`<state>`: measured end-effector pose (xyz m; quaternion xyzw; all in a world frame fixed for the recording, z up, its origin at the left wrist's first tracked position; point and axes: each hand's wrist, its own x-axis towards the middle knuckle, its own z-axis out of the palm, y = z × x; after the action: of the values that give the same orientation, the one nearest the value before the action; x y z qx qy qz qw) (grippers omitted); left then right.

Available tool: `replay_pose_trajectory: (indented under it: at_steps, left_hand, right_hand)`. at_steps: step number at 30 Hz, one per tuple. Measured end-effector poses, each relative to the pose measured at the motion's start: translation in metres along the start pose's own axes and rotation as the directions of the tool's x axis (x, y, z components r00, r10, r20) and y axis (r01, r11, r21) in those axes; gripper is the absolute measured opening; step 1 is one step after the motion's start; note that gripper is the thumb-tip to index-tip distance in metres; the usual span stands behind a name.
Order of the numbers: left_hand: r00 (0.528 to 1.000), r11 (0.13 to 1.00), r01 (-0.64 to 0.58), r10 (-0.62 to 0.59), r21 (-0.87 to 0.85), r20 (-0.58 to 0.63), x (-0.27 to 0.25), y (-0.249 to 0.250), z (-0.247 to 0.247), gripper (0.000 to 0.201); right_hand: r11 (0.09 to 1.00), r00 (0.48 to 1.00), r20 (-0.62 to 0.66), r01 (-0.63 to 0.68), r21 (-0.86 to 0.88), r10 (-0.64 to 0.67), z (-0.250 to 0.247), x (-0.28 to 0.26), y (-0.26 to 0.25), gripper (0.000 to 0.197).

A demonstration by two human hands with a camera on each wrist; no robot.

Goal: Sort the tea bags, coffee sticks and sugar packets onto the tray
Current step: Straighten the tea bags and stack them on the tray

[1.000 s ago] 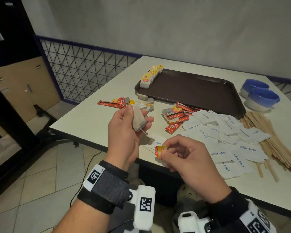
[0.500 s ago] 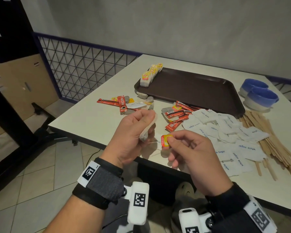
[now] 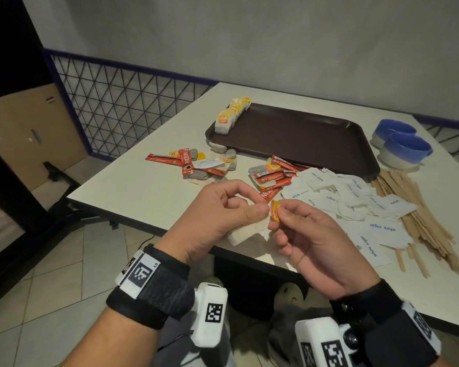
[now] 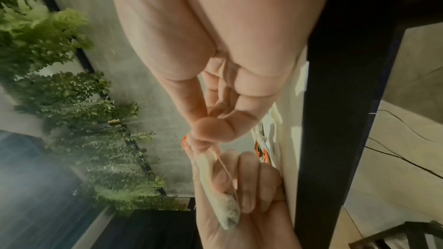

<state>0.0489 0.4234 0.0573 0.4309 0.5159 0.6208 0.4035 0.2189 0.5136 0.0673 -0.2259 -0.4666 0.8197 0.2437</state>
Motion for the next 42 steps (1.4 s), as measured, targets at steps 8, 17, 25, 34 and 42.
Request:
replay_pose_trajectory:
  at_steps: [8, 17, 25, 34, 42]
  left_hand:
    - [0.999, 0.992, -0.045, 0.047, 0.120, -0.014, 0.000, 0.000, 0.006, 0.019]
    - [0.995, 0.972, -0.084, 0.092, 0.217, -0.029, 0.000, 0.002, 0.005, 0.022]
    - [0.989, 0.983, -0.089, 0.106, 0.160, -0.099, -0.002, -0.002, 0.007, 0.027]
    - [0.997, 0.995, -0.060, 0.063, 0.075, -0.042, -0.001, -0.004, 0.000, 0.021]
    - [0.996, 0.994, -0.084, 0.085, 0.065, -0.005, -0.002, -0.002, -0.002, 0.027]
  right_hand:
    - [0.991, 1.000, 0.016, 0.019, -0.130, -0.017, 0.001, -0.001, 0.002, 0.018]
    - [0.931, 0.978, -0.097, 0.142, -0.337, -0.185, 0.008, -0.001, 0.017, 0.020]
    - [0.923, 0.985, -0.062, 0.129, -0.363, -0.162, 0.006, 0.000, 0.014, 0.019]
    - [0.962, 0.972, -0.114, 0.177, -0.207, -0.203, 0.005, 0.001, 0.018, 0.027]
    - [0.956, 0.957, -0.153, 0.216, -0.200, -0.248, 0.007, 0.002, 0.018, 0.036]
